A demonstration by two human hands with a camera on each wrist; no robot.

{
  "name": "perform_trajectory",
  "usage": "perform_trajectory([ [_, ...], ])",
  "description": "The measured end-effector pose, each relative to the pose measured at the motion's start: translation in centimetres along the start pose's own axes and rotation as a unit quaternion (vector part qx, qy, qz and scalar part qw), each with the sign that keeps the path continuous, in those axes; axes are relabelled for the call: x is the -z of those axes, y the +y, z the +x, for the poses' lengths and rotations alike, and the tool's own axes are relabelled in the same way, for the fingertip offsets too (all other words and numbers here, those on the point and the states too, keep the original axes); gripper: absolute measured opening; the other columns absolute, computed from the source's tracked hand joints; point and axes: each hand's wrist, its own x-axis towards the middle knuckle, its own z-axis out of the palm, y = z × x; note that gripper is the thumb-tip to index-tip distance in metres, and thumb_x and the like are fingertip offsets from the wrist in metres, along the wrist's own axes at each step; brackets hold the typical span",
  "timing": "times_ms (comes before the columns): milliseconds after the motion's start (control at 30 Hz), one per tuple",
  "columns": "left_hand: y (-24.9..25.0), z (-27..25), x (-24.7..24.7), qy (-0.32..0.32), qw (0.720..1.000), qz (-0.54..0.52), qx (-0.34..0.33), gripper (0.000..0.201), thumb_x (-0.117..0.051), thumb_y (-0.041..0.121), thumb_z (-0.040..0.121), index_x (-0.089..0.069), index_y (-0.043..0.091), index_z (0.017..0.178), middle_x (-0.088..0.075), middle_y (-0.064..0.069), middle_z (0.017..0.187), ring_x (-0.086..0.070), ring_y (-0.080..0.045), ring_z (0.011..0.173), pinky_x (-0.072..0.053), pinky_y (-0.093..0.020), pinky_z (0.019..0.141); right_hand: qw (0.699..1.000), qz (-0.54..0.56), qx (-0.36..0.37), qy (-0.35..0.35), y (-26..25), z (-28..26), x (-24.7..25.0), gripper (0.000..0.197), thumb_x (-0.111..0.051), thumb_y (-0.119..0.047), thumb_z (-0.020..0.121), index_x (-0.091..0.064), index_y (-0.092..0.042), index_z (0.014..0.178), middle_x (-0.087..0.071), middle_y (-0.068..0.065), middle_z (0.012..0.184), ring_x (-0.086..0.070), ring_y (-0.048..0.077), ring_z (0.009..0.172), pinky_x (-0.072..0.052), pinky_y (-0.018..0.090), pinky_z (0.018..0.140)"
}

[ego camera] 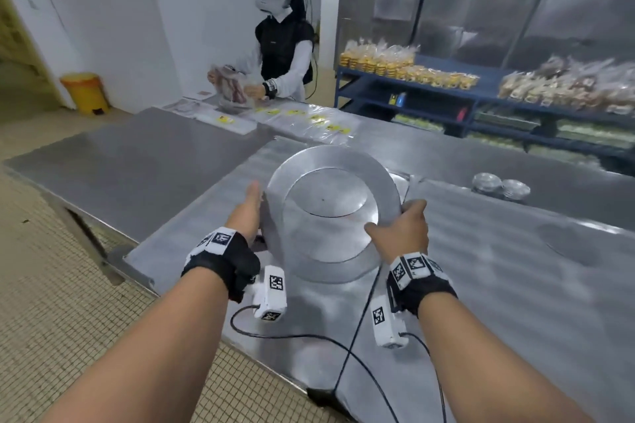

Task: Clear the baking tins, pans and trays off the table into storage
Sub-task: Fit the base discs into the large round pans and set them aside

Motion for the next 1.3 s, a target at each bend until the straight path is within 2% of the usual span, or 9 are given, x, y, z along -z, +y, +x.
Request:
perform_trajectory([
  [233,-1.8,-4.1,-9.3,-0.112,0.990,-0.060,0.056,0.035,-0.053,0.047,0.094,-0.060,0.013,0.086,-0.061,-0.011,0.082,-0.058,-0.027,0.077,-0.053,-0.036,0.068,0.997,0.035,-0.003,0.074,5.8,-1.3,9.0,0.061,-0.080,-0.023,0.066,-0.033,-0.028,0.105,-0.051,-0.004,0.107,-0.060,0.022,0.090,-0.053,0.039,0.079],
  [467,-4.0,-7.5,-15.9,-0.172,0.980,-0.092,-0.029,0.022,-0.055,0.030,0.096,-0.065,0.018,0.081,-0.065,0.000,0.067,-0.060,-0.020,0.069,-0.049,-0.032,0.066,0.989,0.145,-0.016,0.022,11.9,-2.2,17.2,0.072,-0.067,-0.024,0.064,-0.052,-0.028,0.134,-0.069,-0.007,0.111,-0.066,0.011,0.089,-0.055,0.034,0.081],
  [567,-5.0,-8.3,-17.4,-0.216,0.971,-0.086,-0.061,0.026,-0.045,0.015,0.100,-0.064,0.015,0.083,-0.066,0.003,0.062,-0.063,-0.016,0.063,-0.051,-0.027,0.064,0.944,0.313,-0.104,0.020,13.2,-2.4,20.1,0.066,-0.049,-0.009,0.070,-0.057,-0.021,0.134,-0.071,-0.015,0.085,-0.053,0.008,0.063,-0.043,0.027,0.069],
  [667,-5.7,-9.8,-18.5,-0.254,0.961,-0.102,-0.048,0.037,-0.037,0.006,0.098,-0.070,0.006,0.081,-0.070,-0.001,0.065,-0.067,-0.016,0.064,-0.053,-0.026,0.066,0.928,0.351,-0.111,0.051,14.1,-3.4,22.4,0.024,-0.051,-0.029,0.090,-0.070,-0.028,0.105,-0.074,-0.015,0.086,-0.064,0.009,0.074,-0.049,0.023,0.068],
  [733,-6.4,-10.5,-19.1,-0.275,0.952,-0.130,-0.039,0.032,-0.037,0.005,0.091,-0.068,0.002,0.090,-0.071,-0.007,0.078,-0.063,-0.022,0.074,-0.048,-0.029,0.073,0.933,0.337,-0.108,0.069,15.0,-4.2,23.4,0.034,-0.039,-0.039,0.103,-0.070,-0.029,0.095,-0.075,-0.017,0.085,-0.069,0.001,0.076,-0.052,0.019,0.063],
  [867,-7.7,-11.7,-20.1,-0.312,0.941,-0.119,-0.062,0.028,-0.045,0.021,0.095,-0.069,0.013,0.085,-0.068,-0.001,0.080,-0.061,-0.021,0.083,-0.043,-0.029,0.073,0.934,0.324,-0.127,0.081,17.0,-5.2,24.9,0.036,-0.041,-0.045,0.102,-0.067,-0.024,0.091,-0.072,-0.008,0.092,-0.068,0.007,0.083,-0.053,0.026,0.073],
  [1033,-8.9,-13.7,-21.0,-0.344,0.936,-0.052,-0.057,0.051,-0.037,0.050,0.102,-0.065,0.015,0.126,-0.070,-0.005,0.119,-0.064,-0.018,0.110,-0.047,-0.027,0.085,0.936,0.314,-0.138,0.080,19.4,-7.1,25.3,0.032,-0.055,-0.043,0.096,-0.071,-0.016,0.088,-0.074,-0.006,0.074,-0.069,0.011,0.070,-0.055,0.026,0.064],
  [1167,-11.0,-13.5,-21.2,-0.318,0.945,-0.066,-0.043,0.034,-0.048,0.018,0.100,-0.063,0.009,0.130,-0.068,-0.013,0.118,-0.063,-0.026,0.105,-0.053,-0.030,0.083,0.945,0.277,-0.144,0.092,21.3,-8.5,25.2,0.011,-0.066,-0.014,0.091,-0.076,-0.018,0.095,-0.075,0.013,0.093,-0.068,0.025,0.078,-0.056,0.036,0.073],
  [1300,-12.4,-14.2,-21.3,-0.325,0.943,-0.035,-0.061,0.040,-0.040,-0.009,0.094,-0.063,0.006,0.123,-0.073,-0.012,0.096,-0.066,-0.025,0.085,-0.057,-0.027,0.069,0.963,0.193,-0.158,0.102,23.4,-9.2,25.6,0.027,-0.064,0.002,0.083,-0.077,-0.013,0.101,-0.074,0.002,0.076,-0.068,0.025,0.070,-0.057,0.034,0.064],
])
